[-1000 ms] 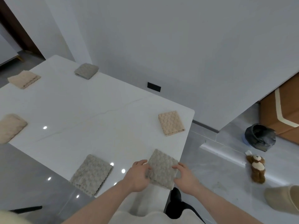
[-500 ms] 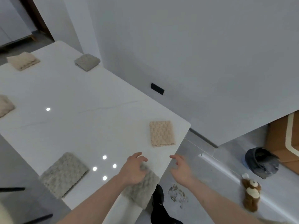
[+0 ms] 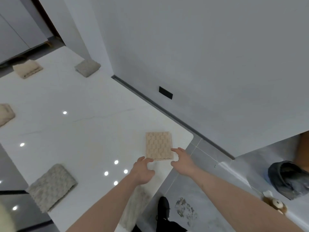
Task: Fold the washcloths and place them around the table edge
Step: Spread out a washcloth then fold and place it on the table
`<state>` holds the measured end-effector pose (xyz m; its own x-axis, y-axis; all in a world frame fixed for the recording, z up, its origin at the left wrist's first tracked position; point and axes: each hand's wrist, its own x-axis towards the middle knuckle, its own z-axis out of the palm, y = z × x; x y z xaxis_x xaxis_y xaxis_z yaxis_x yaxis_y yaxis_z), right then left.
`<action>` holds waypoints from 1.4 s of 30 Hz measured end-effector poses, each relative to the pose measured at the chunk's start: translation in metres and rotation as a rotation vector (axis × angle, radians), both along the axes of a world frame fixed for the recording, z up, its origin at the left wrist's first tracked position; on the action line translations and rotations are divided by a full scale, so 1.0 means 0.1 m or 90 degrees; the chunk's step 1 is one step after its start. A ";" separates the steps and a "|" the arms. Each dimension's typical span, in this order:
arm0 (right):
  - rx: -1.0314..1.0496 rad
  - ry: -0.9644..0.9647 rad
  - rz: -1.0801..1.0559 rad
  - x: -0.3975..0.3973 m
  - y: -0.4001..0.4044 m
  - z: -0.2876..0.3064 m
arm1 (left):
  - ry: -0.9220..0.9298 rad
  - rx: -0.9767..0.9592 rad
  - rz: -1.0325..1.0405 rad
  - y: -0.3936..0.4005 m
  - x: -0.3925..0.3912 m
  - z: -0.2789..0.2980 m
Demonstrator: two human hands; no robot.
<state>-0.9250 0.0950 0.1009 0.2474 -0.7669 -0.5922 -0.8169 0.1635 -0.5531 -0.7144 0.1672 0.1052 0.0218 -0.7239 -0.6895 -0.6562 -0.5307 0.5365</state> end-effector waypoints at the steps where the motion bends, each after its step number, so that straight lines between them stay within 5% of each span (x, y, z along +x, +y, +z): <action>1: 0.007 0.001 0.003 0.00 -0.03 0.00 | 0.007 0.010 0.012 -0.03 -0.03 -0.01; 12: 0.108 -0.043 -0.035 0.09 -0.31 -0.19 | 0.082 0.068 0.115 -0.28 -0.09 -0.29; 22: 0.193 -0.097 -0.095 0.10 -0.36 -0.20 | 0.053 0.092 0.038 -0.43 -0.03 -0.28; 33: 0.041 -0.150 -0.120 -0.01 -0.07 -0.13 | -0.036 -0.117 -0.074 -0.89 -0.11 0.16; 38: 0.087 -0.102 -0.109 -0.07 0.02 -0.19 | -0.111 -0.038 -0.161 -0.93 -0.18 0.12; 42: -0.048 0.007 -0.018 -0.10 0.00 -0.17 | -0.138 -0.024 -0.237 -0.87 -0.22 0.07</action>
